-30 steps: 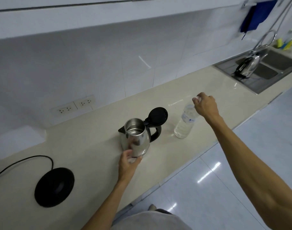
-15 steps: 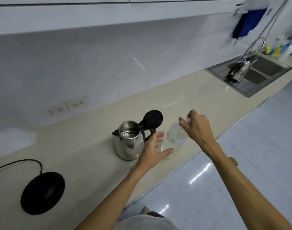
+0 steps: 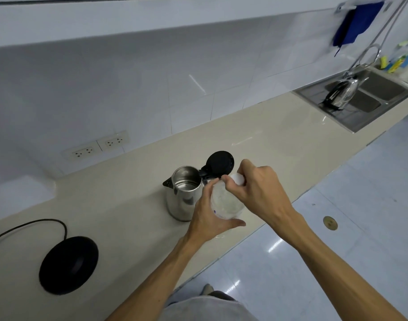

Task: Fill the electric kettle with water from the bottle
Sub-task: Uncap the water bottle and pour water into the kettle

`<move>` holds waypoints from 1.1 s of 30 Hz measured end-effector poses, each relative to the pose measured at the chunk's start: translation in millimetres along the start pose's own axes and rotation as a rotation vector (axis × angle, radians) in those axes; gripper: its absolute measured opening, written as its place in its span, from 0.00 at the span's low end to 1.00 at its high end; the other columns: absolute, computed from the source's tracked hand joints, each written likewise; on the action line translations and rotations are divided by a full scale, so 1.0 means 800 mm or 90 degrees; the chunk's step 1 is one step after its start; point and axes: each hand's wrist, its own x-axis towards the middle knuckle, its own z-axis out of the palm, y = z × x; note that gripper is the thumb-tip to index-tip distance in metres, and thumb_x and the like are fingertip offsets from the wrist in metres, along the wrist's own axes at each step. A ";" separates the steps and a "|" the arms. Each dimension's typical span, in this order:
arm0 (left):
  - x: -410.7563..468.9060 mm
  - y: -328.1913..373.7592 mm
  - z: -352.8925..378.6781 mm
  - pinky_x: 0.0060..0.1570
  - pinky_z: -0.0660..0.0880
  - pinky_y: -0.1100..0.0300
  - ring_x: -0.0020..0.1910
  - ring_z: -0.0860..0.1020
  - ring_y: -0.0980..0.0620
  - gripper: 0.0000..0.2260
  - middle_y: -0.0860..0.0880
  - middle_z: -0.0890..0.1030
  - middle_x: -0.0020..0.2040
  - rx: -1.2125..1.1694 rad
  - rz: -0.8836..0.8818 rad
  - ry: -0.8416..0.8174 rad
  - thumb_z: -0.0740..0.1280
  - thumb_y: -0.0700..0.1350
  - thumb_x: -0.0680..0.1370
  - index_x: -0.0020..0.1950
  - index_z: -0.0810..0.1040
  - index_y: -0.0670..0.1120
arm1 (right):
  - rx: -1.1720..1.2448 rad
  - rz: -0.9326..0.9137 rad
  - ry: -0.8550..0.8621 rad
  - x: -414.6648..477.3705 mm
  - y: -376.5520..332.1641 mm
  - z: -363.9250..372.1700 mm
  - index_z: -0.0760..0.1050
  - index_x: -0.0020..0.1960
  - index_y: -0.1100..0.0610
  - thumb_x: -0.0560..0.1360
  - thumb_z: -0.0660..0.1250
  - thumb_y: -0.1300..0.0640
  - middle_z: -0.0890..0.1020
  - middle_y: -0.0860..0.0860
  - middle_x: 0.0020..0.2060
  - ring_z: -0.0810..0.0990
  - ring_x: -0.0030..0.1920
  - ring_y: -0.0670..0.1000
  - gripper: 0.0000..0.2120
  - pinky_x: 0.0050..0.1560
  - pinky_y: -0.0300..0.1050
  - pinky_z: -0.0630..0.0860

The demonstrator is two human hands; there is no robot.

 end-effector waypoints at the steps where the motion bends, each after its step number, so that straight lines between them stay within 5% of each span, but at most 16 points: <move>1: -0.003 -0.003 0.000 0.60 0.64 0.82 0.65 0.64 0.83 0.53 0.72 0.66 0.68 0.009 0.002 -0.002 0.90 0.49 0.57 0.71 0.61 0.65 | 0.002 -0.005 0.011 0.002 -0.003 -0.004 0.69 0.41 0.60 0.75 0.65 0.37 0.72 0.55 0.23 0.73 0.26 0.61 0.25 0.26 0.52 0.70; 6: -0.010 -0.031 -0.007 0.68 0.76 0.60 0.69 0.75 0.67 0.48 0.62 0.76 0.70 -0.002 -0.043 0.041 0.85 0.60 0.62 0.76 0.66 0.56 | -0.005 -0.076 0.003 0.012 -0.027 -0.001 0.69 0.40 0.62 0.77 0.68 0.39 0.71 0.55 0.23 0.72 0.25 0.61 0.26 0.26 0.50 0.68; 11: -0.019 -0.034 -0.022 0.63 0.74 0.69 0.67 0.76 0.65 0.44 0.60 0.77 0.68 -0.025 -0.041 0.124 0.85 0.53 0.63 0.74 0.67 0.59 | -0.022 -0.233 -0.013 0.024 -0.037 0.002 0.61 0.38 0.57 0.79 0.66 0.40 0.57 0.45 0.22 0.61 0.22 0.57 0.25 0.22 0.43 0.55; 15: -0.027 -0.036 -0.033 0.63 0.73 0.71 0.66 0.77 0.65 0.43 0.59 0.78 0.66 -0.022 -0.035 0.136 0.83 0.58 0.62 0.71 0.66 0.63 | -0.043 -0.344 -0.100 0.038 -0.042 0.003 0.70 0.43 0.60 0.81 0.56 0.36 0.73 0.52 0.28 0.70 0.27 0.58 0.27 0.25 0.55 0.71; 18: -0.035 -0.041 -0.041 0.62 0.73 0.72 0.65 0.78 0.65 0.41 0.59 0.79 0.65 -0.007 -0.029 0.145 0.83 0.57 0.62 0.70 0.68 0.61 | -0.019 -0.409 -0.205 0.047 -0.041 -0.006 0.77 0.56 0.58 0.82 0.58 0.39 0.76 0.52 0.39 0.75 0.34 0.56 0.22 0.35 0.54 0.76; 21: -0.043 -0.047 -0.048 0.61 0.73 0.74 0.64 0.79 0.65 0.40 0.62 0.80 0.63 0.004 -0.035 0.155 0.85 0.54 0.61 0.69 0.70 0.60 | -0.002 -0.468 -0.295 0.063 -0.036 -0.015 0.79 0.66 0.52 0.82 0.67 0.52 0.75 0.52 0.49 0.78 0.43 0.54 0.14 0.44 0.46 0.76; 24: -0.051 -0.058 -0.054 0.58 0.73 0.76 0.61 0.80 0.68 0.41 0.68 0.82 0.58 0.016 -0.047 0.152 0.88 0.43 0.61 0.66 0.71 0.61 | 0.018 -0.505 -0.353 0.068 -0.033 -0.009 0.82 0.64 0.53 0.75 0.70 0.72 0.78 0.54 0.56 0.80 0.52 0.54 0.22 0.47 0.46 0.80; 27: -0.059 -0.065 -0.061 0.58 0.73 0.76 0.61 0.78 0.71 0.41 0.69 0.81 0.59 0.027 -0.057 0.145 0.88 0.43 0.61 0.66 0.71 0.61 | 0.120 -0.498 -0.374 0.069 -0.027 0.003 0.84 0.60 0.56 0.72 0.66 0.79 0.79 0.53 0.59 0.80 0.55 0.53 0.25 0.47 0.47 0.81; 31: -0.066 -0.073 -0.070 0.57 0.75 0.75 0.60 0.80 0.69 0.40 0.61 0.81 0.60 0.038 -0.085 0.159 0.89 0.43 0.60 0.65 0.71 0.60 | 0.299 -0.311 -0.288 0.062 0.018 0.029 0.83 0.62 0.55 0.79 0.70 0.64 0.79 0.52 0.55 0.81 0.54 0.51 0.13 0.54 0.39 0.79; 33: -0.069 -0.075 -0.076 0.55 0.75 0.76 0.59 0.80 0.70 0.40 0.60 0.82 0.59 0.047 -0.094 0.172 0.89 0.43 0.60 0.64 0.72 0.60 | 0.245 -0.154 -0.337 0.044 0.061 0.077 0.82 0.63 0.52 0.78 0.73 0.58 0.78 0.47 0.48 0.82 0.49 0.51 0.14 0.53 0.41 0.78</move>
